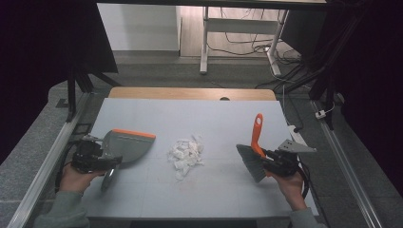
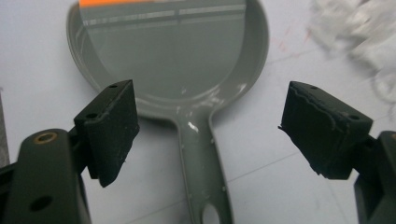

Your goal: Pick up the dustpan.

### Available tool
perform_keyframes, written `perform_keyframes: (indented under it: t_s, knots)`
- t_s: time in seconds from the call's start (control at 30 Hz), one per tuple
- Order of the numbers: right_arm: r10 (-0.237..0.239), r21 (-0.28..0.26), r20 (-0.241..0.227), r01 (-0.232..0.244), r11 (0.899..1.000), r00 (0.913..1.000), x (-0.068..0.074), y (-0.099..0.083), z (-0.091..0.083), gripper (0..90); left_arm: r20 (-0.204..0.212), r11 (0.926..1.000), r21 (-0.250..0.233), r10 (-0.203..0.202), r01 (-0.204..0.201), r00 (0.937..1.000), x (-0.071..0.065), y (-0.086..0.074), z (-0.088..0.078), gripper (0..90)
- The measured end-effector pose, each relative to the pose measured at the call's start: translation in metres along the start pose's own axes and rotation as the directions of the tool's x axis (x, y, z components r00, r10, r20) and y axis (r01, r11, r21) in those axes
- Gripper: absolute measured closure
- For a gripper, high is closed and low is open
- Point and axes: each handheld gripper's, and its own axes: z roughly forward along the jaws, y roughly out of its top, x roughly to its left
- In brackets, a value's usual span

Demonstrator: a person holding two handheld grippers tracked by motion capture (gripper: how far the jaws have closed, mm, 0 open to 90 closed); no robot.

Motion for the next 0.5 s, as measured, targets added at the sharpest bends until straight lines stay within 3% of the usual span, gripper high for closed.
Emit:
perform_keyframes:
  t_s: [0.23,0.4,0.5]
  knots:
    - [0.009,0.004,-0.019,-0.009,1.0,0.9998,-0.001,0.0,0.004,68.6,0.005,0.998,0.047,-0.042,0.042,0.9991,0.003,-0.007,0.013,17.3]
    - [0.019,0.0,-0.024,-0.019,1.0,0.9995,-0.004,-0.001,0.004,68.6,-0.016,0.9945,0.095,-0.044,0.046,0.9989,0.0,-0.011,0.026,16.4]
    - [0.02,-0.003,-0.027,-0.02,1.0,0.9994,-0.003,-0.001,0.003,68.6,-0.045,0.9937,0.098,-0.05,0.054,0.9977,-0.001,-0.011,0.031,16.4]
